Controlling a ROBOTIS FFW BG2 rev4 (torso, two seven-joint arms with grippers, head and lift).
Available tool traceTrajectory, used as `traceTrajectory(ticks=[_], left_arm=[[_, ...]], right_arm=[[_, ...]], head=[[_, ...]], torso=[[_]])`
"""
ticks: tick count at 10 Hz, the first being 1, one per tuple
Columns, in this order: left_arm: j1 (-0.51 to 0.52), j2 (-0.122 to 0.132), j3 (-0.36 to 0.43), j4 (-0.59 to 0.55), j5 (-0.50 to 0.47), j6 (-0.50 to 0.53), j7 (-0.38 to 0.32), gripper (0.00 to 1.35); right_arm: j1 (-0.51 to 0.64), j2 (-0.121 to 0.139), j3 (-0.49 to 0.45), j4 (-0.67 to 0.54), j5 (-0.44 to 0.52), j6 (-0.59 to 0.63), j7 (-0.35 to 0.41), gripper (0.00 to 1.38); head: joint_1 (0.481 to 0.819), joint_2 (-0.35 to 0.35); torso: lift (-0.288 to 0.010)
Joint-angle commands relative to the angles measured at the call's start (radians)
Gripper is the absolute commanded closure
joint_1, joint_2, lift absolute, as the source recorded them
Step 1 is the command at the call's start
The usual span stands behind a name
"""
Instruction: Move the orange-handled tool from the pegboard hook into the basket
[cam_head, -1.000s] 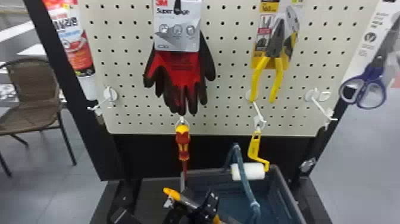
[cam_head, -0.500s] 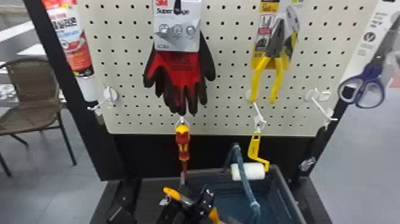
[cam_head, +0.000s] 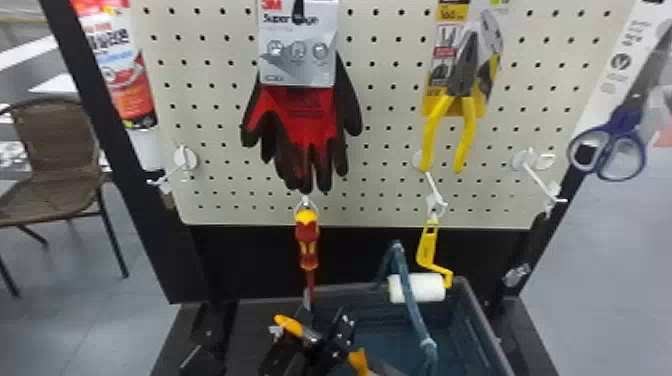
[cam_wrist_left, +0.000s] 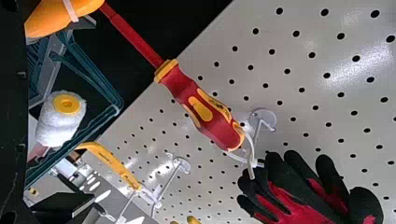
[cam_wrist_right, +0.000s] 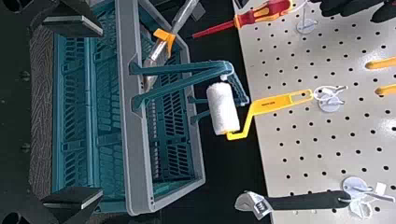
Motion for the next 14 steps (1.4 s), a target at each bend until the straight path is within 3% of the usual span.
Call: traceTrajectory(ticks=[1,3,5,10,14], left_arm=[[0.0,0.003,0.0,-0.004,0.002,0.005,0.001,0.0],[0.002,0.003,0.0,-0.011,0.005,0.018,-0.002,0.0],[0.0,0.02,0.015,-0.029,-0.016,0.044,-0.004,0.0],[0.028,0.027,0.137,-0.112,-0.078,0.069,-0.004,0.0],[0.118,0.027,0.219,-0.21,-0.145,0.124,0.013,0.0]], right_arm=[[0.0,0.0,0.0,0.0,0.002,0.0,0.0,0.1],[0.0,0.0,0.0,0.0,0.003,0.002,0.0,0.1],[0.0,0.0,0.0,0.0,0.002,0.002,0.0,0.1],[0.0,0.0,0.0,0.0,0.002,0.006,0.002,0.1],[-0.006,0.0,0.0,0.002,0.005,0.008,0.002,0.1]], head=[[0.549,0.0],[0.549,0.0],[0.549,0.0],[0.549,0.0],[0.549,0.0]], torso=[[-0.1],[-0.1],[-0.1],[-0.1],[-0.1]])
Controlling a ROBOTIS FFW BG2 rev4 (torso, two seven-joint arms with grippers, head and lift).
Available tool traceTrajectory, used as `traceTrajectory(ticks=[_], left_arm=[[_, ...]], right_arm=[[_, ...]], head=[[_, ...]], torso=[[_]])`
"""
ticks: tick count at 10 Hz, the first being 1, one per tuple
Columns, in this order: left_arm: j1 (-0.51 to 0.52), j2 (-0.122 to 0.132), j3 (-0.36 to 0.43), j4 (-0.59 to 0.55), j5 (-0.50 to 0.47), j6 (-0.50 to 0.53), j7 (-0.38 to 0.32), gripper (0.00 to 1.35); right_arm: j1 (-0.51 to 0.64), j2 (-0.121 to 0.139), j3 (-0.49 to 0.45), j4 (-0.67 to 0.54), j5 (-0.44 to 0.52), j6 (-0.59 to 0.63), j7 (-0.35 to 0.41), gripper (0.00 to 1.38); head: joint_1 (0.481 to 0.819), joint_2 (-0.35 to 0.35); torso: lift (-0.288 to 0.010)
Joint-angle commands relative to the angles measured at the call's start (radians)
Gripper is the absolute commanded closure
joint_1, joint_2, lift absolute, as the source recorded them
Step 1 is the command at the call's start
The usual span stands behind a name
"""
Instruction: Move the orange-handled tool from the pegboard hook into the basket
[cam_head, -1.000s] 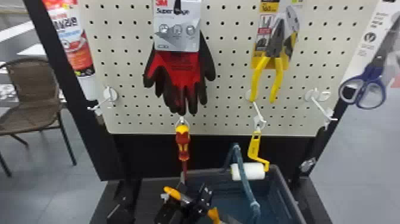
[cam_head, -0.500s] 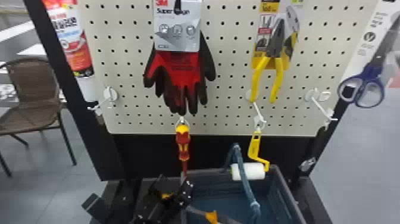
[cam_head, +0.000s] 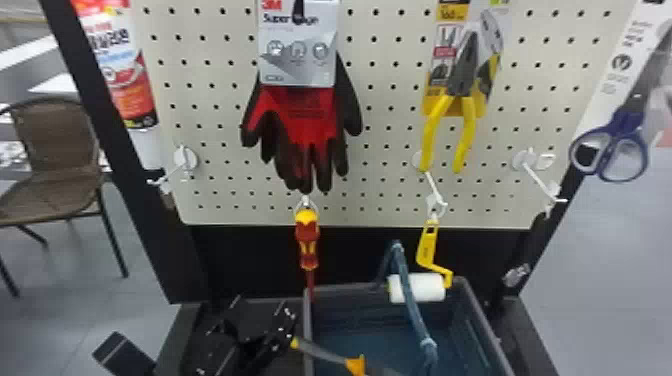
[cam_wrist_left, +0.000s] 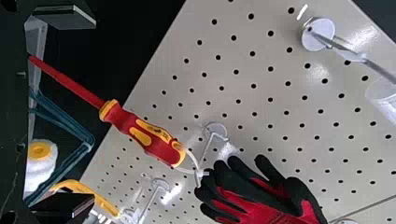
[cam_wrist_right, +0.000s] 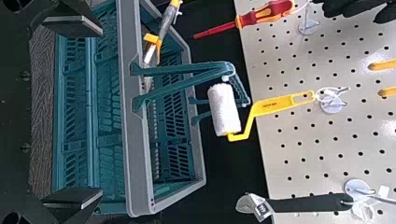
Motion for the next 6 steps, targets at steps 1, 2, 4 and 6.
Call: traceTrajectory(ticks=[1,2,4,6], left_arm=[[0.045,-0.003,0.039,-0.057,-0.038,0.033,0.004,0.0],[0.075,-0.003,0.059,-0.091,-0.049,0.047,0.005,0.0],[0.116,-0.006,0.08,-0.113,-0.047,0.064,0.008,0.0],[0.127,-0.009,0.082,-0.116,-0.046,0.068,0.008,0.0]], right_arm=[[-0.004,0.0,0.0,0.004,0.0,-0.001,0.0,0.1],[-0.006,0.0,0.0,0.006,0.0,0.0,0.002,0.1],[-0.008,0.0,0.0,0.009,-0.002,-0.001,0.002,0.1],[-0.01,0.002,0.0,0.011,-0.002,0.0,0.002,0.1]], head=[[0.549,0.0],[0.549,0.0],[0.549,0.0],[0.549,0.0]], torso=[[-0.1],[-0.1],[-0.1],[-0.1]])
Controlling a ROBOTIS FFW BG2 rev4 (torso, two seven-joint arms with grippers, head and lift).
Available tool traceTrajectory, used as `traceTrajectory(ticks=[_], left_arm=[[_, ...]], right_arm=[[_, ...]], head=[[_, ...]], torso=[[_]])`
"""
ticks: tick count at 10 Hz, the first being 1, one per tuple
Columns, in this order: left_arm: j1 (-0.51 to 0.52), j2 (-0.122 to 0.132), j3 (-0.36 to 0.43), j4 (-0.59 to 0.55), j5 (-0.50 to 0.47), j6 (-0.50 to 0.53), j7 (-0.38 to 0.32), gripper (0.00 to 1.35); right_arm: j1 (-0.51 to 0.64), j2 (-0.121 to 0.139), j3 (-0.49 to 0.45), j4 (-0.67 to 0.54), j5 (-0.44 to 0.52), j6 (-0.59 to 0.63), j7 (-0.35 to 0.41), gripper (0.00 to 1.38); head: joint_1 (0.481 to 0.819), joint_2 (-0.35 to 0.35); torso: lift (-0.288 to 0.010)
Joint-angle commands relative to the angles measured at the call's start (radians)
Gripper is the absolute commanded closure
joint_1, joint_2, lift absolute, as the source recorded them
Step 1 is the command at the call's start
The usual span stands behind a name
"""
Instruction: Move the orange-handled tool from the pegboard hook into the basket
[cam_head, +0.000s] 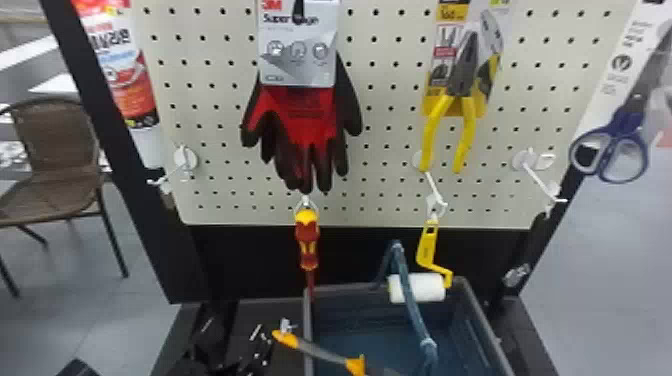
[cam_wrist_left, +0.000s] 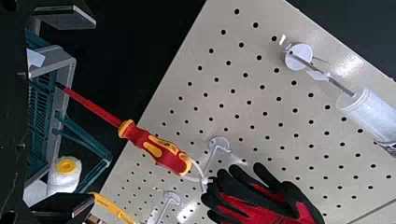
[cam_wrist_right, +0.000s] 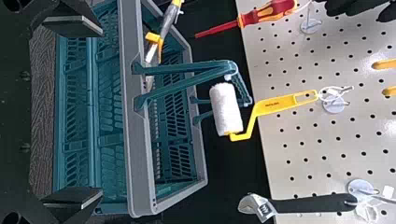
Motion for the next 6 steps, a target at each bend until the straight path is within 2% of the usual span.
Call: traceTrajectory(ticks=[1,4,6], left_arm=[[0.001,-0.002,0.0,-0.001,0.002,0.002,0.0,0.0],[0.003,-0.004,0.008,-0.001,0.006,0.047,0.001,0.0],[-0.008,-0.016,0.02,0.007,0.006,0.16,0.006,0.17]], right_arm=[[-0.003,0.0,0.0,0.005,0.0,0.001,0.003,0.1],[-0.005,0.002,0.0,0.007,0.0,0.001,0.003,0.1],[-0.007,0.003,0.0,0.01,-0.002,0.002,0.006,0.1]], head=[[0.549,0.0],[0.549,0.0],[0.549,0.0]], torso=[[-0.1],[-0.1],[-0.1]])
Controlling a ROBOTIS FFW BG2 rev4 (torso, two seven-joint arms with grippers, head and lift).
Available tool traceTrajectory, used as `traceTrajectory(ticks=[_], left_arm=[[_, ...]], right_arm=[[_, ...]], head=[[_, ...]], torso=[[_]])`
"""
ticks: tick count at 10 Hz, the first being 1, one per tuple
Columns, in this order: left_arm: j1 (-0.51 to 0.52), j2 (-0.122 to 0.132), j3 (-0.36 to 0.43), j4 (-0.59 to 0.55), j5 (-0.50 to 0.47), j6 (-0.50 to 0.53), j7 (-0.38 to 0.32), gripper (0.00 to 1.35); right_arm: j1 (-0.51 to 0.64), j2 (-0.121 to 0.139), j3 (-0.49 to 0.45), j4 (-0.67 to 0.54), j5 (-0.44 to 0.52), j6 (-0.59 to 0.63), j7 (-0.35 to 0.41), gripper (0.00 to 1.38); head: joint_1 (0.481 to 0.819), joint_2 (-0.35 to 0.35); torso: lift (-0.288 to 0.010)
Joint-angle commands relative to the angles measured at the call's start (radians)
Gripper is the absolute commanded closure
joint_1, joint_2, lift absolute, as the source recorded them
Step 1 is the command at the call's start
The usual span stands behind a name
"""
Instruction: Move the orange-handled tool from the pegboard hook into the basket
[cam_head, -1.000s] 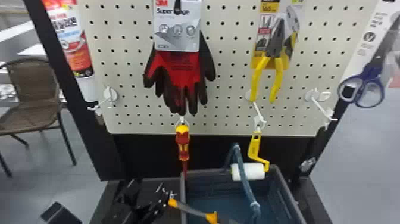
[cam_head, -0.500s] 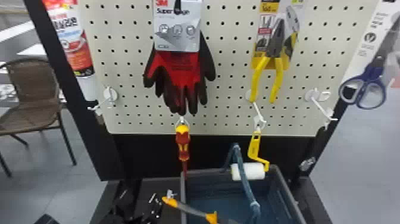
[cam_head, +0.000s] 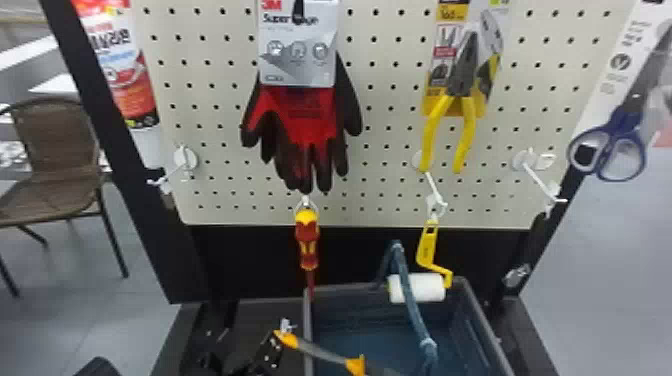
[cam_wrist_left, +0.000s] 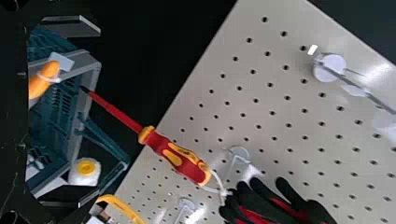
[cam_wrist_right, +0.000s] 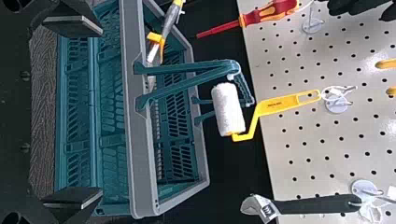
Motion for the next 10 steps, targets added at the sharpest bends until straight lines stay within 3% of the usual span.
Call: traceTrajectory(ticks=[1,5,10], left_arm=[[-0.019,-0.006,0.003,0.019,0.012,0.087,0.0,0.19],[-0.103,0.028,-0.035,0.083,0.056,0.19,-0.044,0.19],[-0.156,0.017,-0.05,0.186,0.048,0.233,-0.044,0.19]], right_arm=[[-0.003,0.0,0.0,0.002,0.0,0.001,0.003,0.1],[-0.014,0.003,0.0,0.012,0.0,0.003,0.012,0.1],[-0.018,0.002,0.0,0.017,-0.005,0.004,0.016,0.1]], head=[[0.549,0.0],[0.549,0.0],[0.549,0.0]], torso=[[-0.1],[-0.1],[-0.1]])
